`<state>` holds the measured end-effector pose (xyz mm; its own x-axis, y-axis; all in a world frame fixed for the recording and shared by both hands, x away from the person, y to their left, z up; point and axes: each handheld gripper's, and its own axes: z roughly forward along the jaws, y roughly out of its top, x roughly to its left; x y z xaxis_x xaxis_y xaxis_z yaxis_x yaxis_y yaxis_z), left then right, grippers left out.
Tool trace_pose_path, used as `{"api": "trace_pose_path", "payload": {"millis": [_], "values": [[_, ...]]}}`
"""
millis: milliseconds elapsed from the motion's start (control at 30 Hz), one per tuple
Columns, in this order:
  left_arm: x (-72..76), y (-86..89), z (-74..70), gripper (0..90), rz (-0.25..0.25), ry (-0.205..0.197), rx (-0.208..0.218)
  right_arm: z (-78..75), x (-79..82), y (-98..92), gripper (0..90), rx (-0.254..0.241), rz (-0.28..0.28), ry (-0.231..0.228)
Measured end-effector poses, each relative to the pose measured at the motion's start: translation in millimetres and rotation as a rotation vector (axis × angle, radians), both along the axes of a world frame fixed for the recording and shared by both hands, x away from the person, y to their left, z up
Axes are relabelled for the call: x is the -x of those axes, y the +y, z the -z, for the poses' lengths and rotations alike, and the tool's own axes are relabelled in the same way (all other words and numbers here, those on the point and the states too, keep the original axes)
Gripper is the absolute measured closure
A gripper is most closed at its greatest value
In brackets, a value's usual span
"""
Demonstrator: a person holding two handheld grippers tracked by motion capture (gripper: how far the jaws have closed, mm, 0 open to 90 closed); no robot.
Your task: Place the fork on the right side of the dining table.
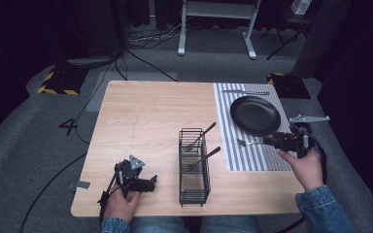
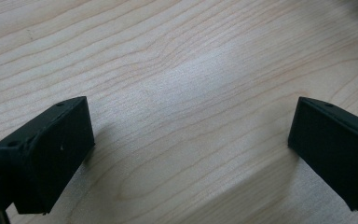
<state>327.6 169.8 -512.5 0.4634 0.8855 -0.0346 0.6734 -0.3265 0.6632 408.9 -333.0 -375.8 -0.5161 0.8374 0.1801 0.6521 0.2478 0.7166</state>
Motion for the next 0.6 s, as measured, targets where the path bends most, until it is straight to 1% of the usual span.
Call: {"api": "trace_pose_path", "payload": {"millis": [133,233,333,433,567,600], "values": [[0.0,0.1,-0.1,0.3,0.001,0.001,-0.001,1.4,7.0,6.6,41.4,-0.002,-0.031,0.000],[0.0,0.2,-0.1,0.3,0.001,0.001,-0.002,5.1,12.2,11.7,40.1,-0.014,-0.055,-0.002],[0.0,0.2,-0.1,0.3,0.001,0.001,-0.002,7.5,15.1,14.8,39.3,-0.019,-0.068,-0.005],[0.0,0.2,-0.1,0.3,0.001,0.000,-0.002,13.0,19.6,19.8,38.4,-0.028,-0.091,-0.007],[-0.1,0.2,-0.1,0.3,0.001,0.000,-0.002,19.8,24.7,25.0,37.7,-0.026,-0.112,-0.011],[0.0,0.0,0.0,0.3,-0.001,0.000,0.000,23.9,27.8,26.9,37.2,-0.035,-0.121,-0.009]]}}
